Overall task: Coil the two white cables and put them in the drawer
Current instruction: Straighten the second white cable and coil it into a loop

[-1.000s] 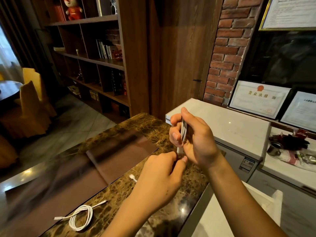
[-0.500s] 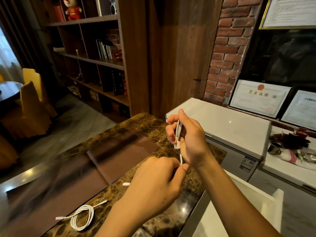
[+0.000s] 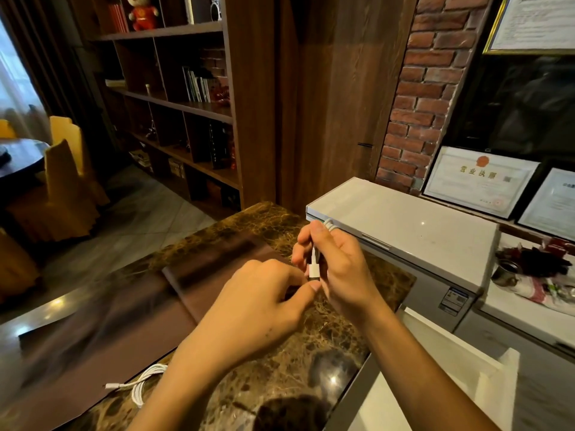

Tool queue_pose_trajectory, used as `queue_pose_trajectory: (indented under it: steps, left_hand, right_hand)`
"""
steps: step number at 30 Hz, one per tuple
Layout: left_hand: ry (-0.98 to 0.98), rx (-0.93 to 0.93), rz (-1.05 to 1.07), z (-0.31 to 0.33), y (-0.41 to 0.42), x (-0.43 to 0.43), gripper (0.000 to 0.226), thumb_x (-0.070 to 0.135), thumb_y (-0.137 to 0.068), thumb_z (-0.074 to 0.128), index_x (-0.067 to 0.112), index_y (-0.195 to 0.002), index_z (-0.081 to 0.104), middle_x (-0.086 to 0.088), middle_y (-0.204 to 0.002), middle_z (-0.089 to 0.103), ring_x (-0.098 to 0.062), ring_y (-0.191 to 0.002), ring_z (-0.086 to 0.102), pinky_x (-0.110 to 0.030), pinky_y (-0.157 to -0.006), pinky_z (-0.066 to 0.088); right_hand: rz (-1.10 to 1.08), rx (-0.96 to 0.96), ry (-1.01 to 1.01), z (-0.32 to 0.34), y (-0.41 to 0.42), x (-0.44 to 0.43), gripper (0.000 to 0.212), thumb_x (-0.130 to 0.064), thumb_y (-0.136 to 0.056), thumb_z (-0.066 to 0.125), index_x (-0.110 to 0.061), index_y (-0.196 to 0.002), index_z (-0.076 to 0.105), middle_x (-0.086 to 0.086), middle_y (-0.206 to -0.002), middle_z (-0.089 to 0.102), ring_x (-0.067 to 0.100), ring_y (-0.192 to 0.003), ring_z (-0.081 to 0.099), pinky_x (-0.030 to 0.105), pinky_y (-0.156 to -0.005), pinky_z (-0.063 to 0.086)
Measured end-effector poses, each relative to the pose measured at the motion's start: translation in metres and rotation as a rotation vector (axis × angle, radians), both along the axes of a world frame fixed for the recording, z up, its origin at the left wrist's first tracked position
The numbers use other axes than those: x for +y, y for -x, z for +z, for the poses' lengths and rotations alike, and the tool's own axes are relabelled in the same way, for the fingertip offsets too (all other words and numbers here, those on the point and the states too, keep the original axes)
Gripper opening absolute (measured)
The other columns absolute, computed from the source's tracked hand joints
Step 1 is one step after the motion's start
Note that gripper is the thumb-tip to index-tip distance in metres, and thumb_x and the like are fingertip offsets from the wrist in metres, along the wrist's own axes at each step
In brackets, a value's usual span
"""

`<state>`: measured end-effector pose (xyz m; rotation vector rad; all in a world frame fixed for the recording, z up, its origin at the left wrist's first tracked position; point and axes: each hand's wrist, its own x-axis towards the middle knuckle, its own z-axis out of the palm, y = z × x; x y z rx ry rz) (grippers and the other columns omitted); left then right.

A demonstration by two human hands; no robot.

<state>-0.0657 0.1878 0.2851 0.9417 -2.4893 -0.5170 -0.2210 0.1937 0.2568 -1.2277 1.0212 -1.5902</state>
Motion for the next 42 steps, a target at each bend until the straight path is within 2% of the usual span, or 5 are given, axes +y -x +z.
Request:
queue_pose_trajectory:
  steps: [8, 11, 17, 25, 42]
  left_hand:
    - [-0.029, 0.039, 0.016, -0.007, -0.002, -0.002, 0.042, 0.047, -0.099, 0.053, 0.022, -0.066, 0.062, 0.000, -0.059, 0.058, -0.012, -0.055, 0.048, -0.026, -0.054, 0.034]
    - [-0.056, 0.144, 0.052, -0.003, -0.007, -0.007, 0.029, 0.045, -0.094, 0.060, 0.028, -0.072, 0.069, 0.010, -0.066, 0.067, -0.006, -0.066, 0.063, -0.029, -0.064, 0.052]
    - [-0.079, 0.410, 0.094, -0.003, -0.010, -0.017, 0.007, 0.040, -0.089, 0.069, 0.033, -0.091, 0.070, 0.010, -0.082, 0.073, -0.012, -0.076, 0.070, -0.040, -0.069, 0.060]
    - [0.171, 0.476, 0.188, 0.005, -0.005, -0.047, 0.010, 0.030, -0.095, 0.067, 0.025, -0.096, 0.075, 0.015, -0.065, 0.062, -0.001, -0.064, 0.058, -0.008, -0.058, 0.041]
    - [-0.231, 0.651, -0.024, -0.020, 0.026, -0.079, 0.026, 0.031, -0.097, 0.066, 0.017, -0.076, 0.074, 0.013, -0.044, 0.045, -0.003, -0.043, 0.040, -0.014, -0.050, 0.037]
  right_hand:
    - [0.030, 0.076, -0.015, -0.004, -0.003, 0.001, 0.027, -0.019, -0.106, 0.047, -0.006, -0.109, 0.070, 0.010, -0.097, 0.077, 0.021, -0.084, 0.070, 0.031, -0.076, 0.057]
    - [0.132, 0.136, -0.018, -0.004, -0.003, 0.004, 0.029, -0.015, -0.106, 0.046, 0.000, -0.116, 0.070, 0.017, -0.103, 0.075, 0.027, -0.095, 0.071, 0.039, -0.085, 0.058]
    - [0.289, -0.092, -0.085, 0.006, -0.009, 0.008, 0.037, -0.020, -0.105, 0.039, 0.000, -0.112, 0.069, 0.010, -0.097, 0.074, 0.015, -0.091, 0.070, 0.025, -0.077, 0.055]
    - [0.355, 0.138, -0.234, -0.007, -0.028, 0.015, 0.058, -0.038, -0.102, 0.036, 0.014, -0.093, 0.061, 0.003, -0.061, 0.069, 0.018, -0.052, 0.059, 0.024, -0.052, 0.045]
    - [0.454, 0.041, -0.344, -0.016, -0.033, 0.016, 0.044, -0.045, -0.099, 0.047, -0.012, -0.077, 0.066, -0.004, -0.045, 0.049, 0.010, -0.043, 0.042, 0.021, -0.049, 0.038]
